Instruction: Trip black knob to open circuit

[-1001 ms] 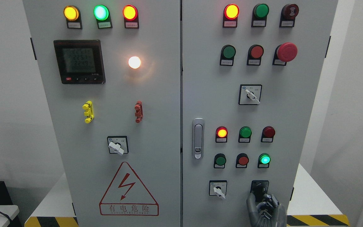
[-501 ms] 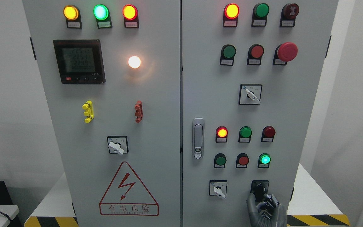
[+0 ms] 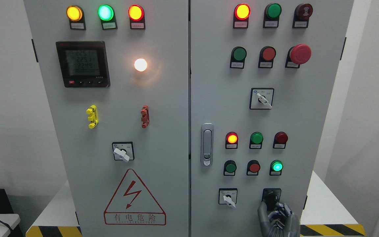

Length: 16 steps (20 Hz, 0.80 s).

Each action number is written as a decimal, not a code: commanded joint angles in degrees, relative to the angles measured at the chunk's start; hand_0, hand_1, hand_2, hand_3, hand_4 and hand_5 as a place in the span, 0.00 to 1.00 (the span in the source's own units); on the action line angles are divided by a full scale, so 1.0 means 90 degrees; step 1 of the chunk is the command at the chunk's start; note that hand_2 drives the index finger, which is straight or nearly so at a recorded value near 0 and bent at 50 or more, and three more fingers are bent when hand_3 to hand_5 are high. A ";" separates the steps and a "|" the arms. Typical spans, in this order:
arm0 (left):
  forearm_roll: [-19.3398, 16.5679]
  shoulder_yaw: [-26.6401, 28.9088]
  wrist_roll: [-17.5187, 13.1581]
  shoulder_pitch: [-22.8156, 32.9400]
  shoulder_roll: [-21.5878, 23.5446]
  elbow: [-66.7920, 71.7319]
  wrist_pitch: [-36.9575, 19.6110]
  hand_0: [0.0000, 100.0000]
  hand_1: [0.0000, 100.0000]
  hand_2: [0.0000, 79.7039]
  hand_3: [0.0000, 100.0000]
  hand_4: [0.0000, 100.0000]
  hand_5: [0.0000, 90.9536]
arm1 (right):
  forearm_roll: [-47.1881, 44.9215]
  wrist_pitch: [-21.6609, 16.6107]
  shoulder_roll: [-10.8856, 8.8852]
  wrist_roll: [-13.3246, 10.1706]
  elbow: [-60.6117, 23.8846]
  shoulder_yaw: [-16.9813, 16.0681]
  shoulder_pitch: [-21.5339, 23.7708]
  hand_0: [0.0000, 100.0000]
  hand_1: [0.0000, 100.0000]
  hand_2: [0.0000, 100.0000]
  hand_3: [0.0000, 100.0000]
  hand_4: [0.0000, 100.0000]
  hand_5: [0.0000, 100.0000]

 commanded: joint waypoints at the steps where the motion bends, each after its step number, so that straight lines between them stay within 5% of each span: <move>1: -0.0205 0.0000 0.0001 -0.0049 0.0001 0.0000 0.0002 0.12 0.39 0.00 0.00 0.00 0.00 | 0.0145 -0.0008 -0.0008 -0.0020 -0.0006 -0.0030 0.0002 0.45 0.75 0.58 0.88 0.86 0.94; 16: -0.0205 0.0000 0.0001 -0.0049 0.0001 0.0000 0.0002 0.12 0.39 0.00 0.00 0.00 0.00 | 0.0155 -0.0008 -0.0018 -0.0020 -0.0006 -0.0059 0.0002 0.45 0.76 0.57 0.87 0.85 0.94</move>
